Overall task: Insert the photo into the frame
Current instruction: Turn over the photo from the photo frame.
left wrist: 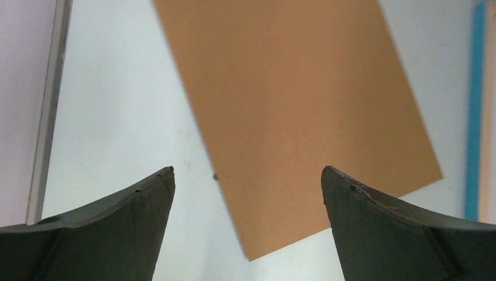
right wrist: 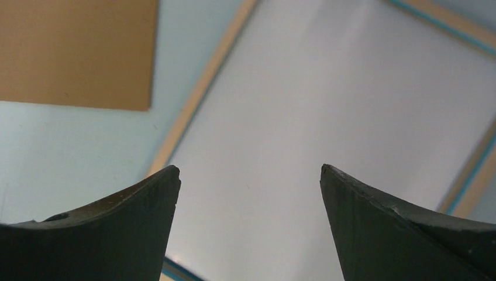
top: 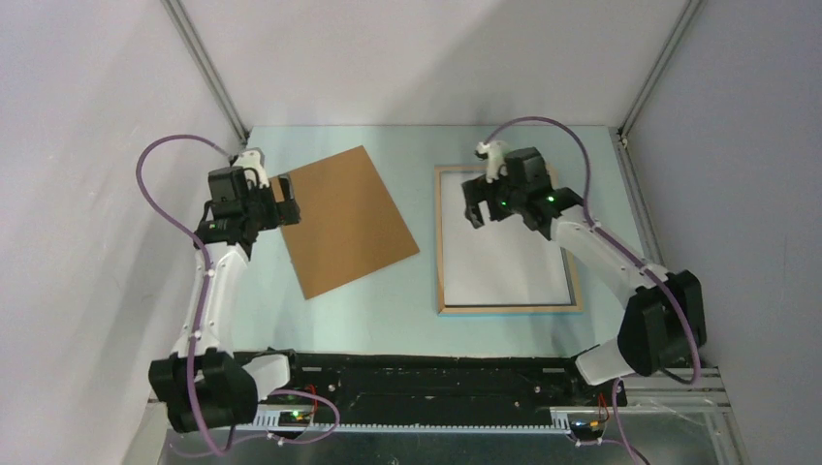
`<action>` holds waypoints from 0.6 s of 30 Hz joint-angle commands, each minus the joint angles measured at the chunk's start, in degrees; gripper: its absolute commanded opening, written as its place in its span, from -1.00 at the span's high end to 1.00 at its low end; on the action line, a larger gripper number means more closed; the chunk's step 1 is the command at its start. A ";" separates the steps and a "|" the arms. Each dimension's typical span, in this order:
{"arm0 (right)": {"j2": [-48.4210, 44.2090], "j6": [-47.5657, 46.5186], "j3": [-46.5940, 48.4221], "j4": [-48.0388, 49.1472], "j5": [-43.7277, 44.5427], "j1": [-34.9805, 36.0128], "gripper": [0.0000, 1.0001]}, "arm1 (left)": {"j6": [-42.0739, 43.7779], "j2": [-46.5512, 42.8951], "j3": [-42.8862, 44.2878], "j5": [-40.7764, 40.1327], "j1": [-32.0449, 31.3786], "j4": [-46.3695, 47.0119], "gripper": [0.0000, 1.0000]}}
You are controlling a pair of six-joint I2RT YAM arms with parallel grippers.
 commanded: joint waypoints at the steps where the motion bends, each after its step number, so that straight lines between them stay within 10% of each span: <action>1: 7.08 -2.40 9.26 3.80 3.26 5.97 -0.88 | -0.50 3.96 -1.22 4.49 4.78 -1.36 -0.99; 18: 46.14 6.88 49.34 -7.04 -7.72 14.14 -0.86 | -4.84 29.36 4.09 14.95 13.10 -1.74 -0.99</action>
